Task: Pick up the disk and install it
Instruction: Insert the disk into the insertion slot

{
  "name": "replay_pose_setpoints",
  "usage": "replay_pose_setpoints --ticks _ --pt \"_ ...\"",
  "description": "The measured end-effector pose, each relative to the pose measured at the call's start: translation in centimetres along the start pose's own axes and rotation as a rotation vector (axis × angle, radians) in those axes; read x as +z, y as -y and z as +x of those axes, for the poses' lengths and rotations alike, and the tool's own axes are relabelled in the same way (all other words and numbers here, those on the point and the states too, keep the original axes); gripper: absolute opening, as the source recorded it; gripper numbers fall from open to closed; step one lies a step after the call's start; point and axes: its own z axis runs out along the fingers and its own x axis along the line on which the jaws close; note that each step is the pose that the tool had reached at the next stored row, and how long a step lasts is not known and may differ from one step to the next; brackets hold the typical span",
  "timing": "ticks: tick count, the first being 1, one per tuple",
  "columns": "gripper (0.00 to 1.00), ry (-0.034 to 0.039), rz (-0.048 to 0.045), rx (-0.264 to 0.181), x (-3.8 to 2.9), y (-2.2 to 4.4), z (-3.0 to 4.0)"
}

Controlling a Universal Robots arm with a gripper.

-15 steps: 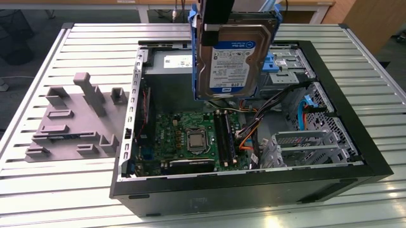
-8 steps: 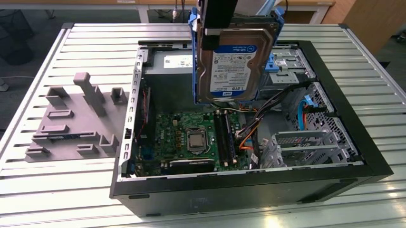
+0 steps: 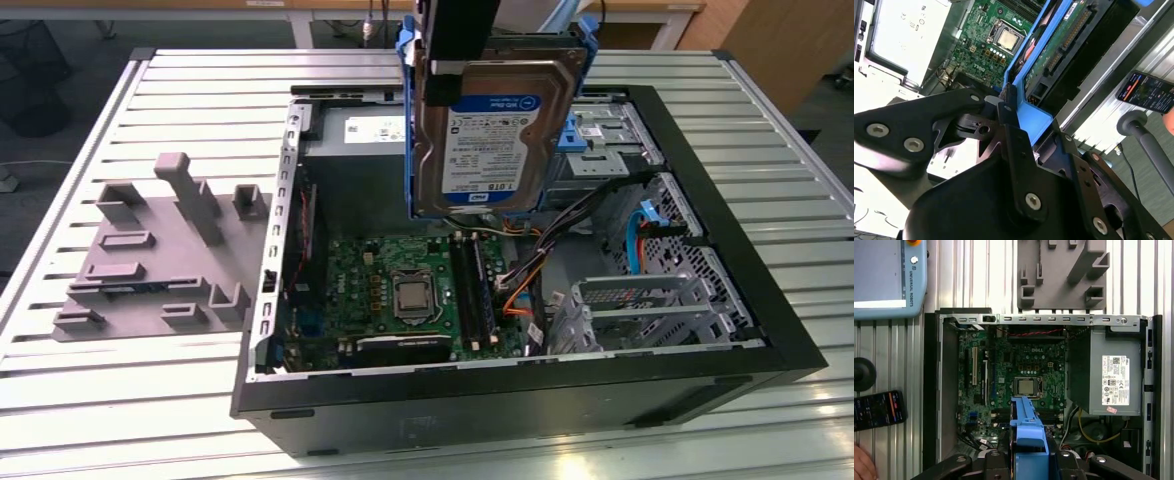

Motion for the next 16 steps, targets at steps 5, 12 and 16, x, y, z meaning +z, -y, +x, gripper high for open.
replay_pose_setpoints --ticks 5,12,16 --pt "0.37 0.0 0.0 0.0 0.01 0.12 0.07" --pt "0.37 0.0001 0.0 0.0 0.06 0.99 0.28" --pt "0.37 0.0 0.0 0.0 0.1 1.04 0.69"
